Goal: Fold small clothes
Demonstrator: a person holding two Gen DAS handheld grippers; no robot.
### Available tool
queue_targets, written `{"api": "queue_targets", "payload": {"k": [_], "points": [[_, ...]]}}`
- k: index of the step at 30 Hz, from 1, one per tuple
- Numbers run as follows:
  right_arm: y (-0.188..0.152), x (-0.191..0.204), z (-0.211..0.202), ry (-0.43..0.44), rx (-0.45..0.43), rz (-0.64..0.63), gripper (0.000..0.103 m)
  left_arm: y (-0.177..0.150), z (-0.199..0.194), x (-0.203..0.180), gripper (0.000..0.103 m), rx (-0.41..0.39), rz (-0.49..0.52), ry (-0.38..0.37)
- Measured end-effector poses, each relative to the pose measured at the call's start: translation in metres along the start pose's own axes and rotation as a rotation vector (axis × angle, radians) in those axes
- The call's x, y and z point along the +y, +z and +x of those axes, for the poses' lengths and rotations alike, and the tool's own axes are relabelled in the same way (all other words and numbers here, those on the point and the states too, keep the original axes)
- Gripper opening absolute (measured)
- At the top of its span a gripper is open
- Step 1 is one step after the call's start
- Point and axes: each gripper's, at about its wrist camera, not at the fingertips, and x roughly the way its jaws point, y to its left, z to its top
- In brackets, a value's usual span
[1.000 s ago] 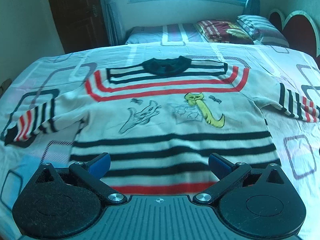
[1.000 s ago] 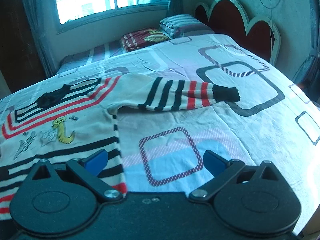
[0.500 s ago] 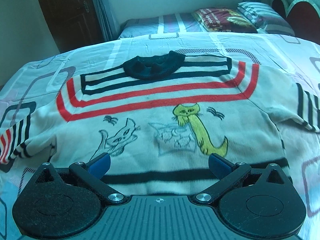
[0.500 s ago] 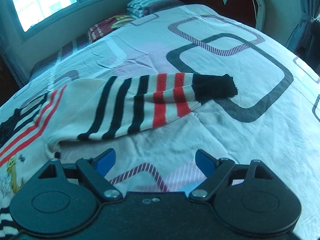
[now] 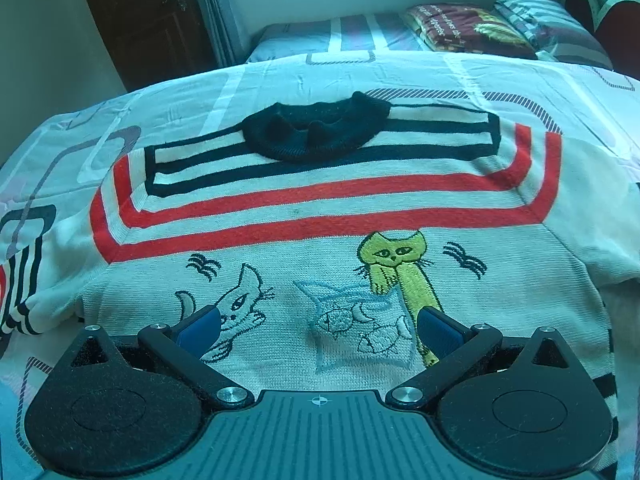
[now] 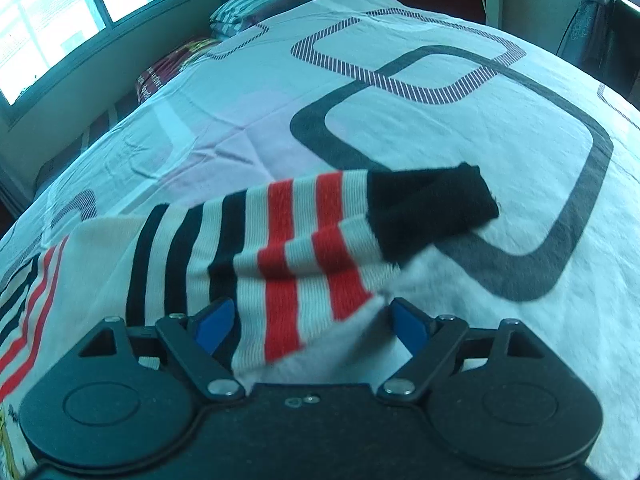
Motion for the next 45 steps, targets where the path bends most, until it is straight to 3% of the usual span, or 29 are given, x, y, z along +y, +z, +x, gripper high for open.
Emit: {"api": "queue_targets", "payload": {"k": [2, 6, 8, 14, 19, 23, 28, 31, 32, 33, 35, 36, 41, 43, 45], "points": [[0.003, 0.0, 0.002, -0.005, -0.024, 0.007, 0.068, 0.0, 0.003, -0.001, 0.103, 0.001, 0.002, 0.007], [0.009, -0.002, 0.005, -0.023, -0.052, 0.009, 0.049, 0.002, 0.005, 0.0, 0.103, 0.0, 0.003, 0.014], [0.01, -0.002, 0.004, -0.018, -0.076, 0.004, 0.034, 0.003, 0.004, 0.0, 0.103, -0.003, 0.006, 0.02], [0.013, 0.014, -0.014, 0.028, -0.145, -0.034, 0.019, 0.006, -0.002, 0.011, 0.103, -0.019, 0.002, 0.015], [0.009, 0.078, -0.048, 0.147, -0.237, -0.165, 0.018, 0.01, 0.0, 0.047, 0.103, -0.016, -0.071, -0.036], [-0.016, 0.158, -0.072, 0.307, -0.252, -0.296, 0.017, 0.011, 0.004, 0.084, 0.103, -0.023, -0.113, -0.05], [-0.076, 0.259, -0.079, 0.489, -0.171, -0.441, 0.017, 0.013, 0.014, 0.138, 0.103, -0.024, -0.179, -0.078], [-0.117, 0.306, -0.07, 0.573, -0.072, -0.515, 0.018, 0.015, 0.022, 0.172, 0.103, -0.018, -0.243, -0.128], [-0.13, 0.318, -0.065, 0.585, -0.03, -0.544, 0.023, 0.016, 0.025, 0.181, 0.103, -0.016, -0.259, -0.145], [-0.141, 0.328, -0.06, 0.593, 0.014, -0.568, 0.026, 0.017, 0.028, 0.188, 0.103, -0.015, -0.269, -0.159], [-0.159, 0.342, -0.052, 0.6, 0.092, -0.6, 0.059, 0.019, 0.034, 0.198, 0.103, -0.013, -0.276, -0.193], [-0.165, 0.345, -0.053, 0.614, 0.107, -0.613, 0.067, 0.02, 0.037, 0.2, 0.103, -0.012, -0.278, -0.212], [-0.166, 0.328, -0.082, 0.7, 0.043, -0.648, 0.066, 0.024, 0.044, 0.192, 0.103, -0.008, -0.259, -0.298], [-0.162, 0.323, -0.08, 0.64, 0.003, -0.641, 0.068, 0.026, 0.044, 0.181, 0.103, -0.007, -0.237, -0.294], [-0.153, 0.32, -0.064, 0.603, 0.046, -0.561, 0.07, 0.027, 0.043, 0.176, 0.103, -0.01, -0.24, -0.287]]}}
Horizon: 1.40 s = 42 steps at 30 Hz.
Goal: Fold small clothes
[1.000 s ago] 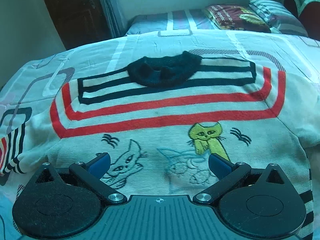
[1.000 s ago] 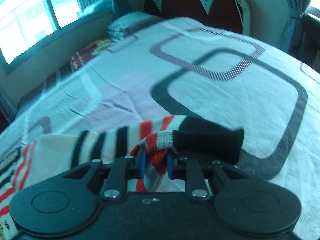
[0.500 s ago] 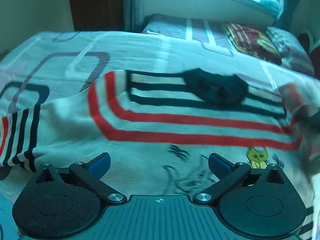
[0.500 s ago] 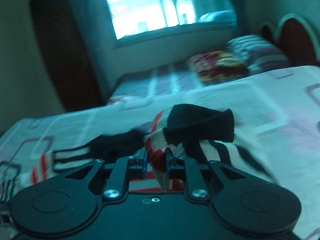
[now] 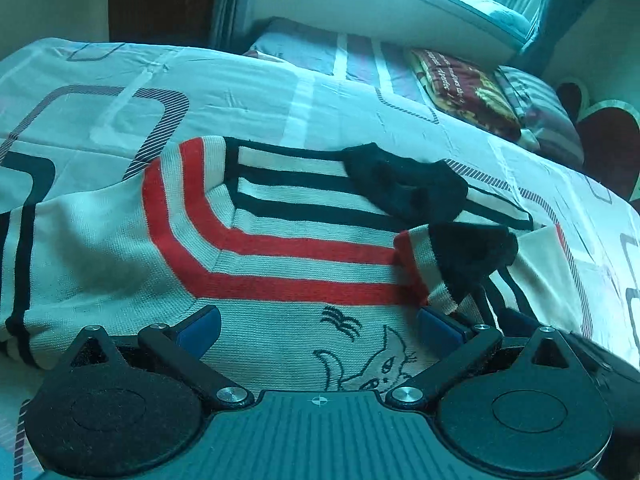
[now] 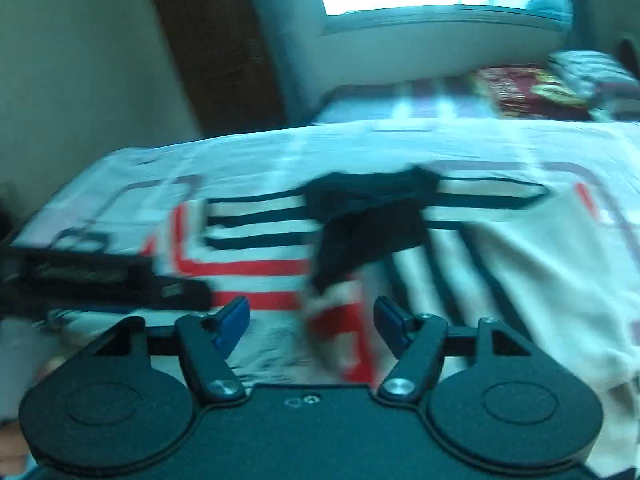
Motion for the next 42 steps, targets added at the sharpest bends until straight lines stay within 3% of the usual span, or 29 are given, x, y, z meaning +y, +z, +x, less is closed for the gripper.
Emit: {"api": "queue_targets", "payload": {"k": [2, 6, 9, 14, 17, 21, 25, 26, 30, 33, 34, 35, 37, 42], "points": [[0.0, 0.0, 0.01, 0.041, 0.028, 0.033, 0.067, 0.0, -0.003, 0.003, 0.103, -0.008, -0.015, 0.017], [-0.007, 0.03, 0.013, 0.147, 0.049, -0.05, 0.071, 0.002, -0.012, 0.022, 0.103, -0.018, -0.068, 0.034], [-0.016, 0.038, 0.004, 0.253, 0.077, -0.085, 0.068, 0.0, -0.013, 0.025, 0.103, -0.013, -0.068, 0.035], [-0.02, 0.016, -0.023, 0.181, 0.044, -0.042, 0.067, -0.007, -0.005, 0.012, 0.103, 0.023, -0.039, -0.005], [-0.025, -0.006, -0.051, 0.088, -0.009, -0.056, 0.068, -0.013, 0.006, 0.001, 0.103, 0.07, -0.034, -0.062], [-0.032, -0.033, -0.075, -0.025, -0.053, -0.055, 0.07, -0.027, 0.018, -0.001, 0.103, 0.103, -0.149, -0.144], [-0.036, -0.062, -0.078, -0.077, -0.054, -0.012, 0.071, -0.037, 0.025, -0.003, 0.101, 0.079, -0.235, -0.203], [-0.037, -0.069, -0.075, -0.09, -0.056, -0.007, 0.071, -0.038, 0.029, -0.002, 0.085, 0.063, -0.254, -0.211], [-0.042, -0.084, -0.083, -0.18, -0.088, -0.016, 0.07, -0.034, 0.042, 0.007, 0.061, 0.004, -0.329, -0.253], [-0.044, -0.096, -0.083, -0.25, -0.089, -0.037, 0.07, -0.033, 0.05, 0.008, 0.038, -0.018, -0.351, -0.236], [-0.044, -0.099, -0.082, -0.273, -0.086, -0.05, 0.07, -0.032, 0.051, 0.006, 0.02, -0.03, -0.335, -0.22], [-0.045, -0.102, -0.082, -0.296, -0.085, -0.062, 0.071, -0.03, 0.053, 0.006, 0.014, -0.032, -0.325, -0.213], [-0.047, -0.105, -0.076, -0.332, -0.069, -0.091, 0.071, -0.027, 0.052, 0.005, 0.012, -0.047, -0.334, -0.218], [-0.048, -0.111, -0.06, -0.355, -0.025, -0.123, 0.069, -0.005, 0.019, 0.006, 0.011, -0.174, -0.311, -0.263]]}}
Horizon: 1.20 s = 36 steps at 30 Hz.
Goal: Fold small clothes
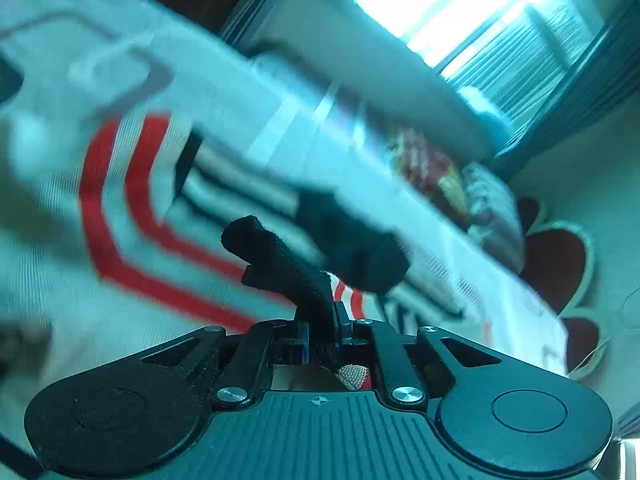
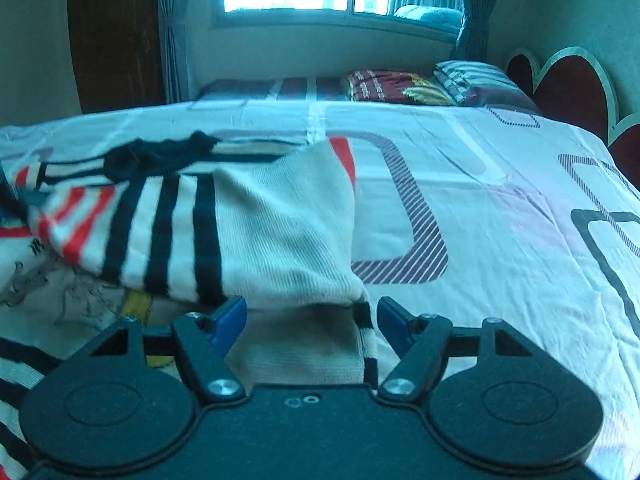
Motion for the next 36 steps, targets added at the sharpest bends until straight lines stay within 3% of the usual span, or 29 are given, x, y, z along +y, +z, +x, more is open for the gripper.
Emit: {"api": "queue_targets", "payload": {"k": [3, 5, 8, 10, 12, 13, 15, 16, 17, 19, 22, 28, 30, 32, 34, 36], "points": [[0.003, 0.004, 0.009, -0.012, 0.006, -0.036, 0.055, 0.014, -0.005, -0.001, 0.011, -0.048, 0.054, 0.027], [0.005, 0.0, 0.016, -0.015, 0.017, -0.004, 0.03, 0.013, 0.002, 0.013, 0.011, -0.029, 0.045, 0.073], [0.004, -0.015, 0.019, 0.014, 0.029, 0.142, 0.017, -0.001, 0.029, 0.03, 0.011, 0.051, 0.082, 0.175], [-0.001, -0.034, 0.017, 0.048, 0.034, 0.289, 0.014, -0.004, 0.028, 0.03, 0.011, 0.042, 0.108, 0.175], [-0.003, -0.042, 0.016, 0.058, 0.039, 0.342, 0.013, -0.002, 0.024, 0.027, 0.013, 0.063, 0.092, 0.167], [-0.002, -0.04, 0.013, 0.047, 0.043, 0.331, 0.014, -0.001, 0.02, 0.026, 0.02, 0.072, 0.087, 0.162], [-0.001, -0.04, 0.006, 0.047, 0.059, 0.321, 0.023, -0.002, 0.0, 0.027, 0.043, 0.053, 0.088, 0.167], [-0.001, -0.041, -0.002, 0.057, 0.056, 0.329, 0.028, -0.003, -0.012, 0.029, 0.064, 0.028, 0.081, 0.17], [-0.002, -0.042, -0.012, 0.069, 0.042, 0.332, 0.031, -0.004, -0.024, 0.031, 0.074, -0.001, 0.079, 0.173], [-0.001, -0.038, -0.03, 0.084, -0.001, 0.323, 0.032, -0.007, -0.042, 0.031, 0.074, -0.053, 0.099, 0.179], [0.019, -0.029, -0.033, 0.109, -0.065, 0.29, 0.032, -0.003, -0.033, 0.022, 0.074, -0.044, 0.136, 0.161], [0.031, -0.001, 0.011, 0.096, -0.016, 0.145, 0.029, -0.007, 0.008, 0.011, 0.074, 0.011, 0.169, 0.192], [0.021, -0.002, 0.027, 0.037, 0.032, 0.101, 0.022, -0.015, 0.02, 0.009, 0.074, 0.048, 0.235, 0.251], [0.013, -0.012, 0.029, 0.051, 0.005, 0.127, 0.009, -0.016, 0.023, 0.005, 0.074, 0.025, 0.288, 0.271], [0.016, -0.011, 0.026, 0.048, 0.021, 0.126, 0.009, -0.015, 0.02, 0.001, 0.074, 0.034, 0.29, 0.274], [0.021, -0.01, 0.018, 0.068, 0.027, 0.144, 0.018, -0.011, 0.005, 0.005, 0.074, 0.03, 0.23, 0.238]]}}
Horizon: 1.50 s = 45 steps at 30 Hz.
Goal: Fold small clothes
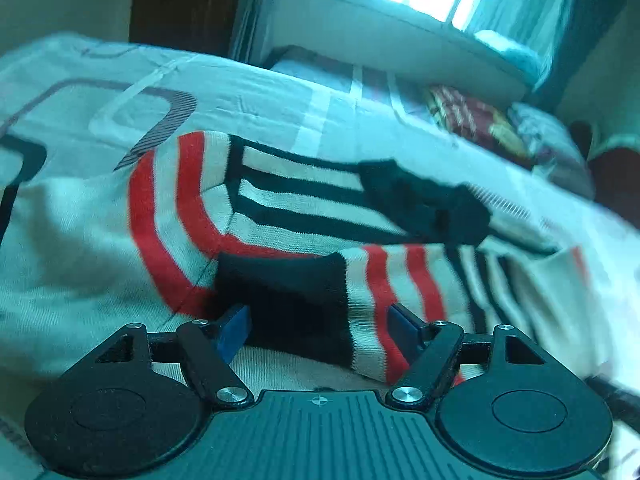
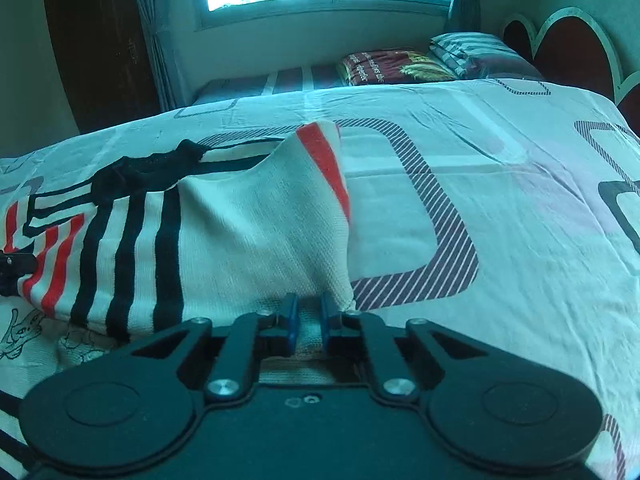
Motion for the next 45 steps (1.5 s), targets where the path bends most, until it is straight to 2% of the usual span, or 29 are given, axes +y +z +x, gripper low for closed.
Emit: {"api": "queue_targets", "payload": {"k": [1, 2, 4, 5, 8, 10, 13, 14, 17, 21, 24, 25, 26, 27, 29, 31, 32, 35, 36, 37, 38, 41, 43, 45], "points": [[0.002, 0.003, -0.008, 0.026, -0.015, 0.014, 0.031, -0.001, -0.008, 0.006, 0.074, -0.005, -0.027, -0.003], [0.004, 0.007, -0.015, 0.042, -0.037, 0.012, 0.041, -0.002, -0.016, 0.012, 0.074, -0.006, -0.048, 0.002], [0.008, 0.023, -0.027, 0.068, -0.071, -0.02, 0.05, -0.007, -0.027, 0.028, 0.075, 0.001, -0.091, 0.014], [0.009, 0.031, -0.028, 0.088, -0.074, -0.038, 0.051, -0.009, -0.031, 0.037, 0.08, 0.01, -0.114, 0.033], [0.012, 0.056, -0.022, 0.121, -0.058, -0.08, 0.049, -0.017, -0.045, 0.064, 0.081, 0.012, -0.166, 0.042], [0.013, 0.066, -0.012, 0.101, -0.051, -0.092, 0.048, -0.019, -0.053, 0.073, 0.081, 0.004, -0.176, 0.096], [0.022, 0.066, 0.007, 0.085, -0.024, -0.064, 0.04, -0.01, -0.055, 0.074, 0.081, -0.021, -0.17, 0.051], [0.027, 0.064, 0.012, 0.062, -0.037, -0.065, 0.04, -0.005, -0.054, 0.069, 0.081, -0.036, -0.158, 0.04], [0.049, 0.046, 0.025, -0.001, -0.066, -0.015, 0.047, 0.011, -0.035, 0.043, 0.081, -0.051, -0.11, -0.016], [0.072, 0.007, 0.048, -0.07, -0.072, 0.074, 0.046, 0.018, 0.002, 0.012, 0.081, -0.027, -0.068, -0.056], [0.08, -0.013, 0.071, -0.062, -0.034, 0.114, 0.046, 0.014, 0.028, 0.005, 0.081, 0.006, -0.036, -0.019], [0.082, -0.016, 0.08, -0.049, -0.015, 0.118, 0.044, 0.013, 0.03, 0.004, 0.081, -0.012, -0.016, -0.005], [0.083, -0.02, 0.087, -0.027, 0.001, 0.124, 0.032, 0.012, 0.032, 0.0, 0.081, -0.015, 0.001, 0.011], [0.082, -0.023, 0.091, -0.002, 0.005, 0.146, 0.028, 0.011, 0.033, -0.003, 0.081, -0.013, 0.015, 0.023], [0.08, -0.024, 0.088, 0.002, -0.015, 0.131, 0.014, 0.009, 0.033, -0.006, 0.081, -0.018, 0.029, 0.037], [0.075, -0.028, 0.089, -0.055, -0.041, 0.101, 0.012, 0.009, 0.033, -0.008, 0.081, -0.019, 0.025, 0.041], [0.074, -0.035, 0.091, -0.083, -0.048, 0.133, 0.012, 0.009, 0.031, -0.005, 0.081, -0.021, 0.025, 0.041], [0.074, -0.043, 0.091, -0.074, -0.045, 0.19, 0.012, 0.006, 0.032, -0.008, 0.083, -0.034, 0.069, 0.057], [0.075, -0.04, 0.09, -0.091, -0.044, 0.179, 0.015, 0.006, 0.032, -0.011, 0.084, -0.031, 0.093, 0.06], [0.077, -0.036, 0.086, -0.1, -0.046, 0.159, 0.024, 0.007, 0.03, -0.013, 0.084, -0.026, 0.107, 0.065], [0.078, -0.031, 0.079, -0.103, -0.059, 0.141, 0.025, 0.008, 0.024, -0.012, 0.084, -0.028, 0.101, 0.063], [0.078, -0.011, 0.044, -0.088, -0.117, 0.086, 0.027, 0.006, -0.004, 0.005, 0.084, -0.052, 0.024, 0.041], [0.073, 0.009, 0.026, -0.008, -0.118, 0.058, 0.029, 0.0, -0.027, 0.028, 0.084, -0.061, -0.052, 0.037], [0.062, 0.036, 0.011, 0.062, -0.108, 0.014, 0.036, -0.009, -0.046, 0.057, 0.084, -0.054, -0.12, 0.063]]}}
